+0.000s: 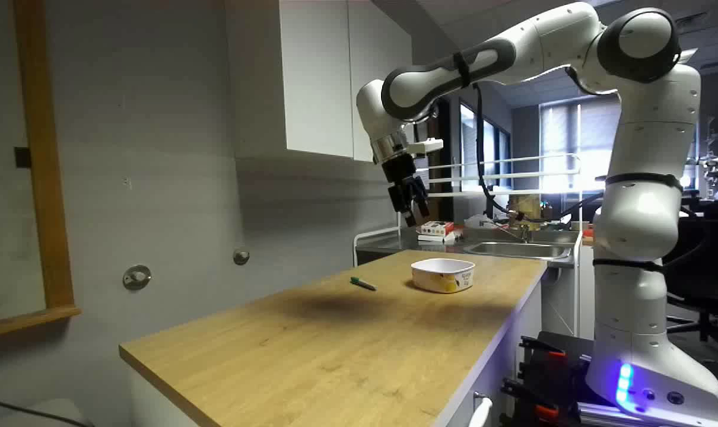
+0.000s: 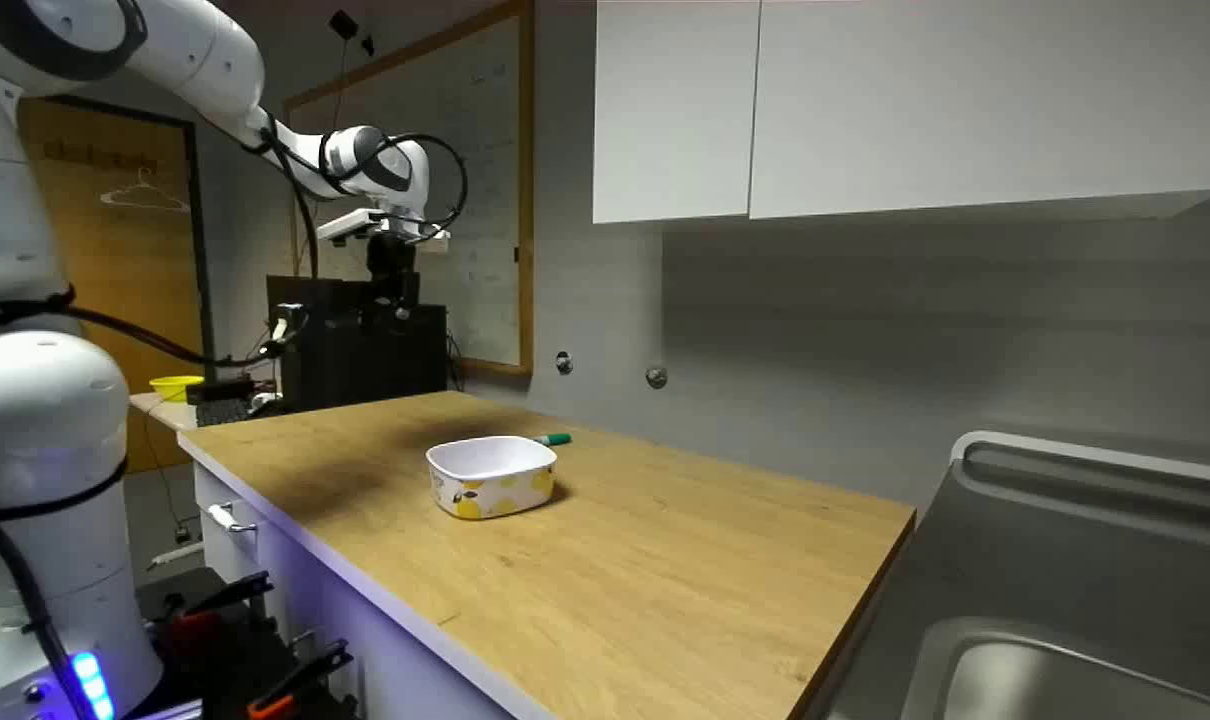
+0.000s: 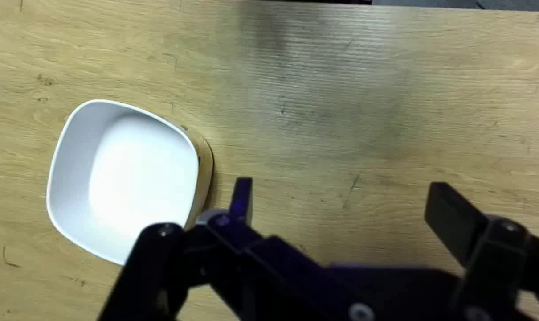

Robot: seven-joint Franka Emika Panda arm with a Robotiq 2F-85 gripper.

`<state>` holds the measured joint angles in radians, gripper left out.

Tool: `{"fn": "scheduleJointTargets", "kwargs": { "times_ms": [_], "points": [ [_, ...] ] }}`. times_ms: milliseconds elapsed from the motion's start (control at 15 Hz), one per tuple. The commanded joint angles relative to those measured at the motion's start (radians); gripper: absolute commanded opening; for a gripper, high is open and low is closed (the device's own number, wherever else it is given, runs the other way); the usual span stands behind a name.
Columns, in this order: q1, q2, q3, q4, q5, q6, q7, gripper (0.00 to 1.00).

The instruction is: Put the marker in the bowl

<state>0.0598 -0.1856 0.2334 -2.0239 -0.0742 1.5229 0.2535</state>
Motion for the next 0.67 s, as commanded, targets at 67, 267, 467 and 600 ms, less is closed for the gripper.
{"fn": "scheduleJointTargets", "kwargs": {
  "times_ms": [67,267,467,600],
  "points": [
    [0.025,0.002,-0.023,0.003,-0.003,-0.003,0.004,1.00],
    [0.025,0.002,-0.023,0.003,-0.003,-0.003,0.004,1.00],
    [0.025,0.002,-0.023,0.003,-0.003,-0.003,0.004,1.00],
    [0.024,0.010,-0.024,0.010,-0.010,-0.005,0.006,1.00]
  ]
}}
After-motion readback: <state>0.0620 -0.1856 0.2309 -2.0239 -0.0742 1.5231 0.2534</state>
